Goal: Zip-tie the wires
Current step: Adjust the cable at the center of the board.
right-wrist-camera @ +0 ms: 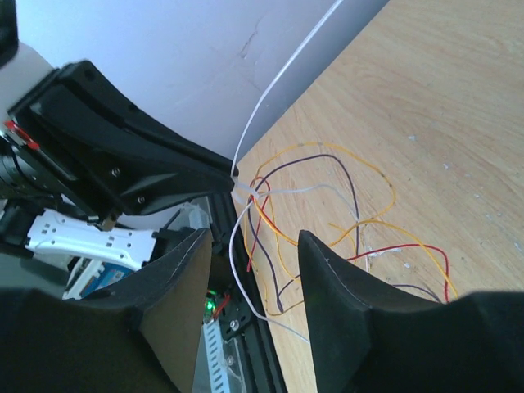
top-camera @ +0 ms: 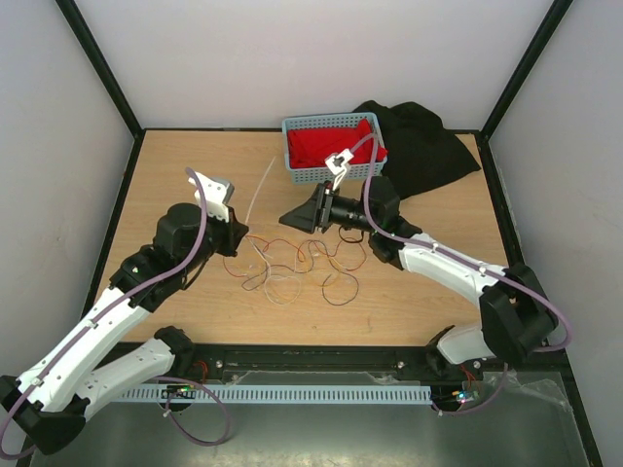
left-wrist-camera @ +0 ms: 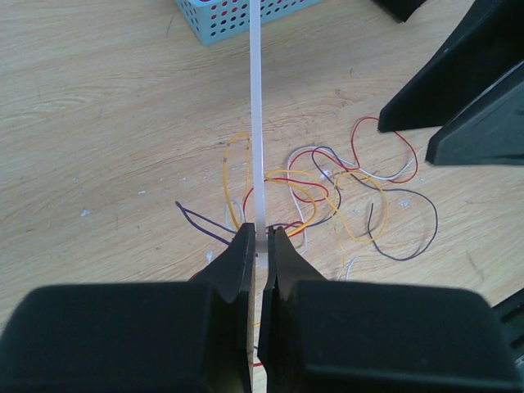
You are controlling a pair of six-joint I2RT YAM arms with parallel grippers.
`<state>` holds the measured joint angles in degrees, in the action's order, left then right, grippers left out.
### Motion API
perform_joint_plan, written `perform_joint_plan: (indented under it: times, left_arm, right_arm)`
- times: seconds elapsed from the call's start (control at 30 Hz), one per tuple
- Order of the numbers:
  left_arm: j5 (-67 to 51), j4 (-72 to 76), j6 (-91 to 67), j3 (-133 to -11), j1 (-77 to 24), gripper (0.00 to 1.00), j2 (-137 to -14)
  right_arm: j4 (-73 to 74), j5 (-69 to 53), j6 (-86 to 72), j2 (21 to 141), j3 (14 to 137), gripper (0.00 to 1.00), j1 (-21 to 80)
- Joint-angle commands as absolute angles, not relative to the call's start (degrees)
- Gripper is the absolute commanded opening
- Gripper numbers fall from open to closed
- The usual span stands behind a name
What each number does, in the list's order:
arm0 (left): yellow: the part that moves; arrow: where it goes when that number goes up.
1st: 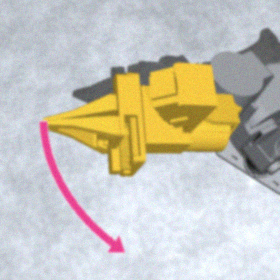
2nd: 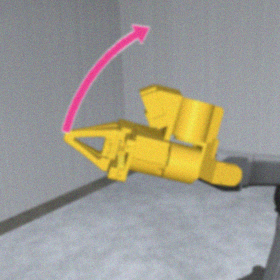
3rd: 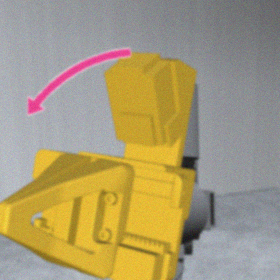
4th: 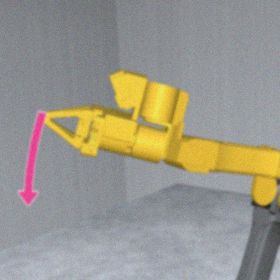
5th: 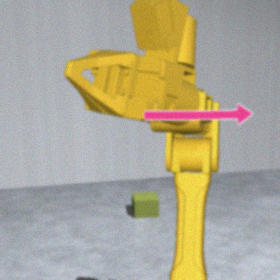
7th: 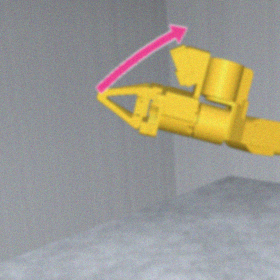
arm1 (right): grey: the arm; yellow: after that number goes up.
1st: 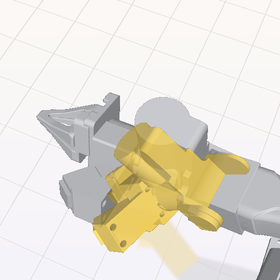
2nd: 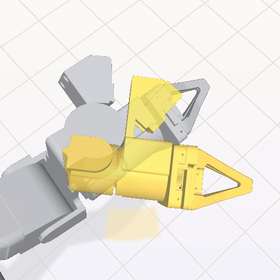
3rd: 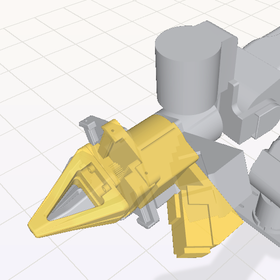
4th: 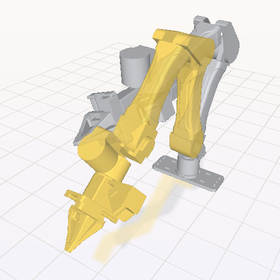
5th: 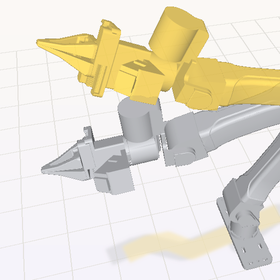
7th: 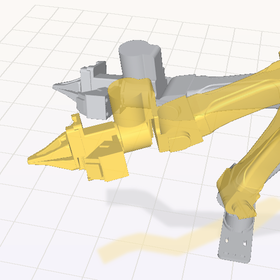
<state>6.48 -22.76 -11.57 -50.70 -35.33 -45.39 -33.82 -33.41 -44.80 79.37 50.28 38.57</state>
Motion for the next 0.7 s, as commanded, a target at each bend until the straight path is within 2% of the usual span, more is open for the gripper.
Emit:
perform_joint_plan:
  times: [0.0,0.27,0.43,0.67]
  left_arm:
    - [5.6,-20.7,-11.6,-50.9,-35.0,0.0,-45.0]
    - [6.2,-20.7,-12.0,-51.2,-35.0,0.0,-45.8]
    - [6.7,-20.7,-12.0,-51.4,-34.9,0.0,-46.1]
    - [6.5,-20.7,-12.2,-51.5,-34.9,0.0,-46.5]
  right_arm:
    - [-37.9,-38.6,-43.3,81.5,52.2,0.54,39.8]
    - [-36.3,-44.5,-41.4,79.9,49.5,0.51,43.8]
    - [-28.0,-40.3,-35.1,76.5,47.5,0.56,48.8]
    - [-30.6,-39.6,-35.2,79.9,45.9,0.58,52.2]
